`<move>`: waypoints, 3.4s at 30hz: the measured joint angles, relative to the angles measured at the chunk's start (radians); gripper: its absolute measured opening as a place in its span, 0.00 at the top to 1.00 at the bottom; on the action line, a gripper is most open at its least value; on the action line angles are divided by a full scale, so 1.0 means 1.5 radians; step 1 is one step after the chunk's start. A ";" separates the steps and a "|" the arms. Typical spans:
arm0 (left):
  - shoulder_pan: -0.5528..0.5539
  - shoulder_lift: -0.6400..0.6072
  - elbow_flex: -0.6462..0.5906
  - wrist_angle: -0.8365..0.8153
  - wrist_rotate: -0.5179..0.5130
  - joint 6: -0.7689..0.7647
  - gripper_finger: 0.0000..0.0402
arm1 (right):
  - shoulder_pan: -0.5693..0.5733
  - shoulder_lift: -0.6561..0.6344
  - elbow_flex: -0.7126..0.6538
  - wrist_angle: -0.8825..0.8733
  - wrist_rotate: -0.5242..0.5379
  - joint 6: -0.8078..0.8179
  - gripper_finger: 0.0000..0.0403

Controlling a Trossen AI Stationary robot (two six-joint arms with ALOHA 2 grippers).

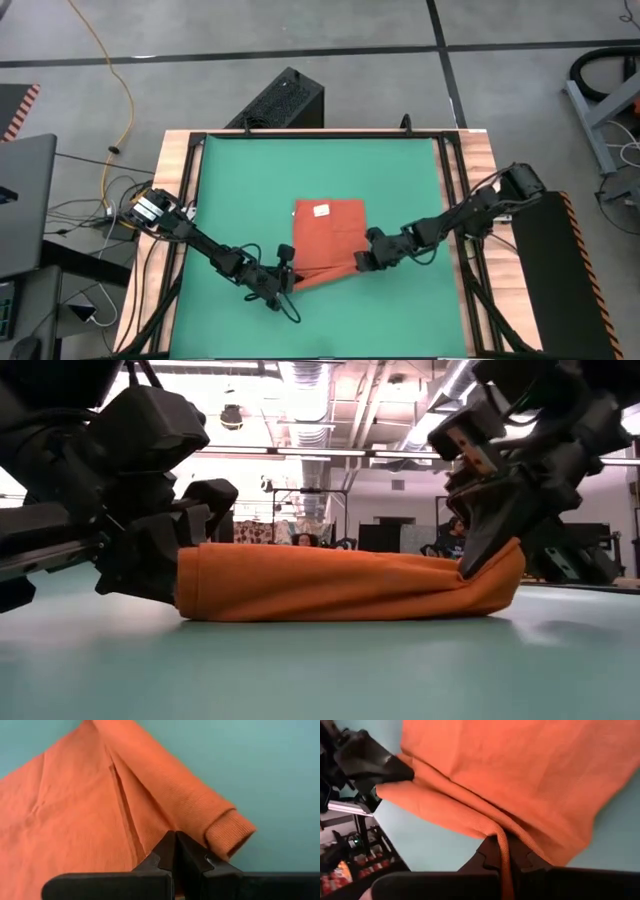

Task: Roll towel into tight, uniform cylinder
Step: Roll the orange table napkin

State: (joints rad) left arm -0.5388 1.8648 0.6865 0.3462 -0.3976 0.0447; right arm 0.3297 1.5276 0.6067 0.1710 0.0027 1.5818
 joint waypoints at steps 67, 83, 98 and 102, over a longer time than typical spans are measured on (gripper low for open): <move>-0.026 -0.061 0.150 -0.191 -0.243 0.174 1.00 | -0.072 0.129 0.001 0.075 -0.104 -0.032 0.96; 0.033 -0.062 0.150 -0.330 -0.128 -0.010 1.00 | -0.072 0.129 0.002 0.075 -0.105 -0.057 0.96; 0.029 -0.064 0.051 -0.212 -0.102 -0.073 1.00 | -0.071 0.128 0.015 0.087 -0.108 -0.203 0.87; 0.029 -0.064 0.051 -0.215 -0.101 -0.079 1.00 | -0.071 0.124 0.038 0.084 -0.106 -0.267 0.84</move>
State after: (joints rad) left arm -0.4953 1.7683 0.7634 0.0243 -0.5494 -0.0733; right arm 0.2228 1.7135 0.6639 0.2964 -0.1556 1.1815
